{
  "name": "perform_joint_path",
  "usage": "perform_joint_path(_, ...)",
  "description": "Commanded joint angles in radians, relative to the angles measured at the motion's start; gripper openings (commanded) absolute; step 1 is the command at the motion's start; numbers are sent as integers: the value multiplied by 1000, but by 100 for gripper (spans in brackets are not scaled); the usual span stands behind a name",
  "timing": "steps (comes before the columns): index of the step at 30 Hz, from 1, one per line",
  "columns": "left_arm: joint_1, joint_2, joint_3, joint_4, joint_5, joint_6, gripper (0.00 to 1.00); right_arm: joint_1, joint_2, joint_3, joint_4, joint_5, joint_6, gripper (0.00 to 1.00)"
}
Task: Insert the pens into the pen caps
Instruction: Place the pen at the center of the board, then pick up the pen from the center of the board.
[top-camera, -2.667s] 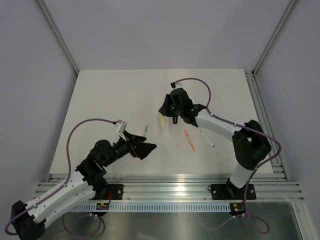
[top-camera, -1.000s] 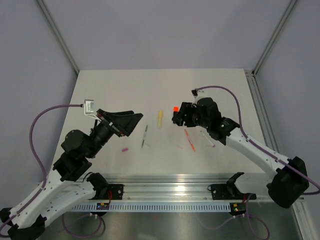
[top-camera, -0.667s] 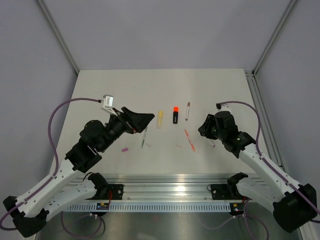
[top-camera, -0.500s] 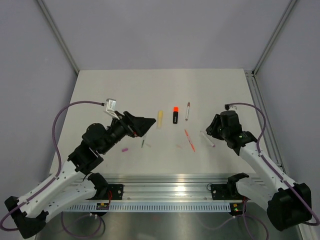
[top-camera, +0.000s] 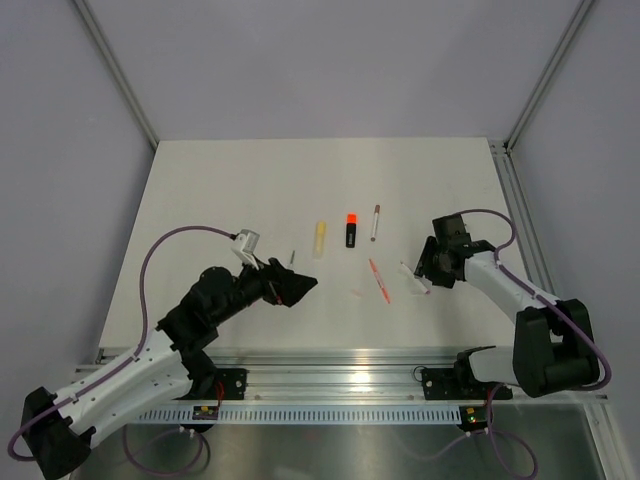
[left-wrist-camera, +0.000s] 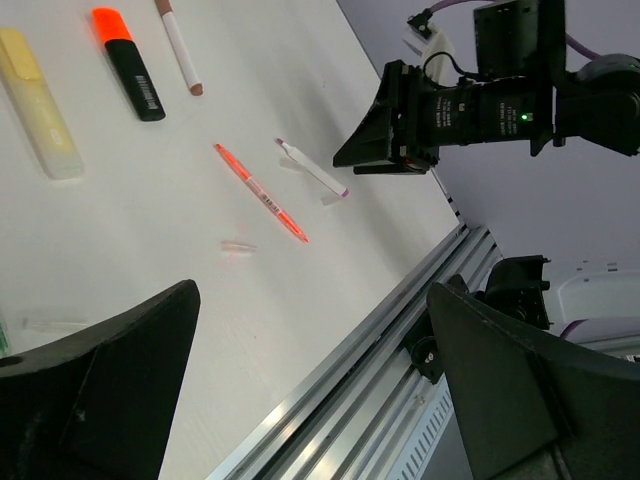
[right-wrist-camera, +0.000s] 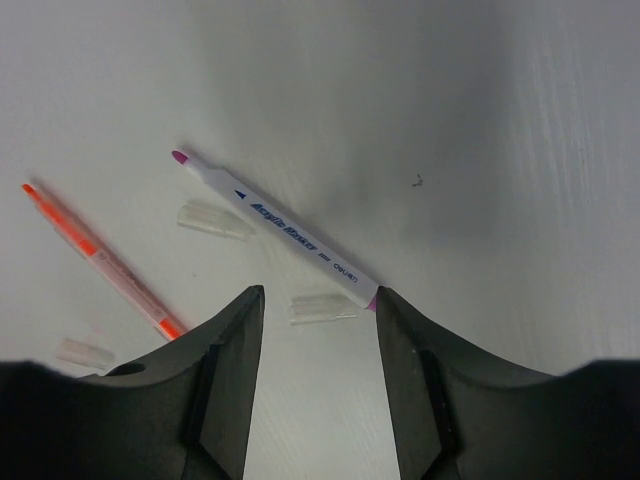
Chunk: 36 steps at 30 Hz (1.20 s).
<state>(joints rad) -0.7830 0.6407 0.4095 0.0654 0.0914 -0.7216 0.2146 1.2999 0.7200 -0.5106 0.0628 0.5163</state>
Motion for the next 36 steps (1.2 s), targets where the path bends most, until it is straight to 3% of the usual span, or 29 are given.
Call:
perform_joint_path(1,-2,-35,-27,95,42,50,99,-6,56,53,-75,44,10,56)
perform_joint_path(10,-41,-113,-58,80,-16,83,99,-6,186,176,-160,86,-38,60)
perform_joint_path(17,-48,-131,-57,70,-25,88,99,-6,311,251,-192,68,-64,56)
perform_joint_path(23,-48,-125,-61,74,-27,86,99,-7,286,240,-200,68,-64,53)
perform_joint_path(29,-53,-115,-63,86,-22,85,99,-6,214,231,-183,13,-74,57)
perform_joint_path(36,-55,-107,-63,90,-21,85,99,-4,245,228,-198,-31,-91,56)
